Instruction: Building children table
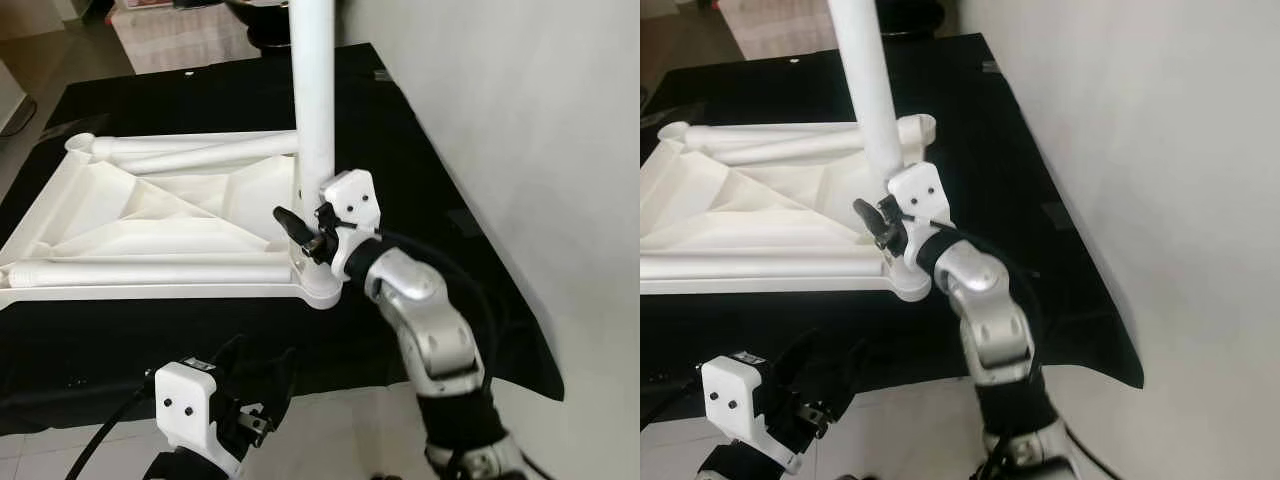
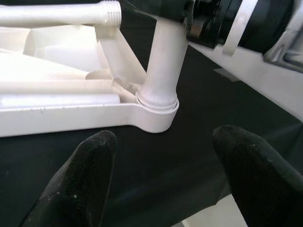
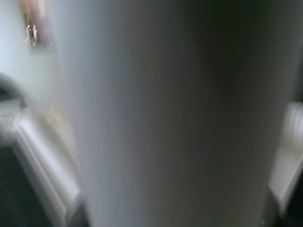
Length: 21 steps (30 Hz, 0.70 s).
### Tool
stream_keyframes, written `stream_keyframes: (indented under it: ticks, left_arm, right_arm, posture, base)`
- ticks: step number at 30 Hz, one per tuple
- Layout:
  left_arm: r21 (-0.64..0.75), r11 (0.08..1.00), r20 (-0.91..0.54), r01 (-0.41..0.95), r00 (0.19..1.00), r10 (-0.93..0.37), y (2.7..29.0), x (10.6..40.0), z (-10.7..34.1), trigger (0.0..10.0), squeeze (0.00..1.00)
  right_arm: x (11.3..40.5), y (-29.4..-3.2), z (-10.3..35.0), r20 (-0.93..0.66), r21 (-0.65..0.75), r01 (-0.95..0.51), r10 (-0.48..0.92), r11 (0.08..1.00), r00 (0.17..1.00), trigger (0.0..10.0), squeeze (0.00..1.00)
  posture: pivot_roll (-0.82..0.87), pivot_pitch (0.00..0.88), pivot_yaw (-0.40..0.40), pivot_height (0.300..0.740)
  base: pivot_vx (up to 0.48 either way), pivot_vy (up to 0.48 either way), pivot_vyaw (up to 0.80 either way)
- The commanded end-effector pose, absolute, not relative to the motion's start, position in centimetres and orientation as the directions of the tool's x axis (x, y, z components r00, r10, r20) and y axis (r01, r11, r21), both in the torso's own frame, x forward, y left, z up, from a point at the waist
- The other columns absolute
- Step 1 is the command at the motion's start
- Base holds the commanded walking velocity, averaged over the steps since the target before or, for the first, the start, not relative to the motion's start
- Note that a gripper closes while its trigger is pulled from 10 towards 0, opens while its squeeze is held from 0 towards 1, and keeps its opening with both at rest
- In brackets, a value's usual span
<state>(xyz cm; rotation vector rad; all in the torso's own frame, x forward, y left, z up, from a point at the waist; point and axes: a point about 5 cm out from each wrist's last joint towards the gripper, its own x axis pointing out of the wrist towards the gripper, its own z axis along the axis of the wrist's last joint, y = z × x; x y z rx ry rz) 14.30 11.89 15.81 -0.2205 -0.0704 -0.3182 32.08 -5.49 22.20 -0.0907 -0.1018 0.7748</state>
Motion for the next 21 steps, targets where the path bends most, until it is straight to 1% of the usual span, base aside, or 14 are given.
stream_keyframes:
  ticks: [1,3,4,5,6,7,8,9,10,11,13,16,18,21]
  left_arm:
    - [-0.213,0.927,0.08,0.307,0.952,-0.297,11.9,14.1,15.5,10.0,0.0]
    - [-0.215,0.926,0.078,0.31,0.951,-0.3,11.9,14.0,15.5,10.0,0.0]
    - [-0.215,0.926,0.078,0.31,0.951,-0.3,11.9,14.0,15.5,10.0,0.0]
    - [-0.216,0.926,0.078,0.311,0.95,-0.301,11.8,13.9,15.5,10.0,0.0]
    - [-0.216,0.926,0.078,0.311,0.95,-0.301,11.8,13.9,15.5,10.0,0.0]
    - [-0.216,0.926,0.078,0.311,0.95,-0.301,11.8,13.9,15.6,10.0,0.0]
    - [-0.216,0.926,0.078,0.311,0.95,-0.301,11.8,13.9,15.6,10.0,0.0]
    - [-0.216,0.926,0.079,0.31,0.951,-0.3,11.8,13.8,15.6,10.0,0.0]
    - [-0.216,0.926,0.078,0.309,0.951,-0.299,11.8,13.7,15.7,10.0,0.0]
    - [-0.216,0.926,0.078,0.309,0.951,-0.299,11.8,13.7,15.7,10.0,0.0]
    - [-0.216,0.926,0.076,0.31,0.951,-0.301,11.7,13.4,15.8,10.0,0.0]
    - [-0.217,0.926,0.074,0.311,0.951,-0.302,11.7,13.3,15.8,10.0,0.0]
    - [-0.218,0.925,0.07,0.311,0.95,-0.303,11.7,13.1,15.8,10.0,0.0]
    - [-0.218,0.925,0.068,0.311,0.95,-0.304,11.7,13.1,15.8,10.0,0.0]
  right_arm:
    - [32.2,-5.3,21.7,0.052,-0.072,-0.763,0.766,0.643,0.64,10.0,1.0]
    - [32.6,-6.2,22.9,0.057,-0.117,-0.862,0.87,0.494,0.491,10.0,1.0]
    - [32.6,-6.2,22.9,0.057,-0.117,-0.862,0.87,0.494,0.491,10.0,1.0]
    - [32.7,-6.6,23.2,0.048,-0.128,-0.884,0.893,0.45,0.448,10.0,1.0]
    - [32.7,-6.6,23.2,0.048,-0.128,-0.884,0.893,0.45,0.448,10.0,1.0]
    - [33.0,-7.1,23.5,0.035,-0.158,-0.9,0.914,0.405,0.405,10.0,1.0]
    - [33.0,-7.1,23.5,0.035,-0.158,-0.9,0.914,0.405,0.405,10.0,1.0]
    - [33.3,-7.4,23.5,0.022,-0.174,-0.922,0.937,0.347,0.349,10.0,1.0]
    - [33.7,-7.7,23.4,-0.006,-0.183,-0.941,0.957,0.284,0.29,10.0,0.0]
    - [33.7,-7.7,23.4,-0.006,-0.183,-0.941,0.957,0.284,0.29,10.0,0.0]
    - [34.5,-8.0,23.4,-0.046,-0.192,-0.958,0.973,0.214,0.226,10.0,0.0]
    - [34.8,-8.1,23.6,-0.054,-0.192,-0.963,0.978,0.189,0.202,10.0,0.0]
    - [35.6,-8.2,24.3,-0.061,-0.177,-0.974,0.986,0.139,0.152,9.8,0.0]
    - [35.7,-8.3,24.6,-0.061,-0.169,-0.979,0.99,0.117,0.129,9.8,0.0]
  posture:
    - [0.11,0.19,0.038,0.74]
    - [0.13,0.202,0.034,0.74]
    - [0.13,0.202,0.034,0.74]
    - [0.13,0.202,0.034,0.74]
    - [0.13,0.202,0.034,0.74]
    - [0.13,0.207,0.031,0.74]
    - [0.13,0.207,0.031,0.74]
    - [0.13,0.214,0.032,0.74]
    - [0.14,0.221,0.03,0.74]
    - [0.14,0.221,0.03,0.74]
    - [0.15,0.226,0.033,0.74]
    - [0.15,0.233,0.034,0.74]
    - [0.16,0.24,0.034,0.74]
    - [0.16,0.24,0.034,0.74]
  base:
    - [0.0,0.0,0.0]
    - [0.0,0.0,0.0]
    - [0.0,0.0,0.0]
    - [0.0,0.0,0.0]
    - [0.0,0.0,0.0]
    - [0.0,0.0,0.0]
    - [0.0,0.0,0.0]
    - [0.0,0.0,0.0]
    - [0.0,0.0,0.0]
    - [0.0,0.0,0.0]
    - [0.0,0.0,0.0]
    - [0.0,0.0,0.0]
    - [0.0,0.0,0.0]
    - [0.0,0.0,0.0]
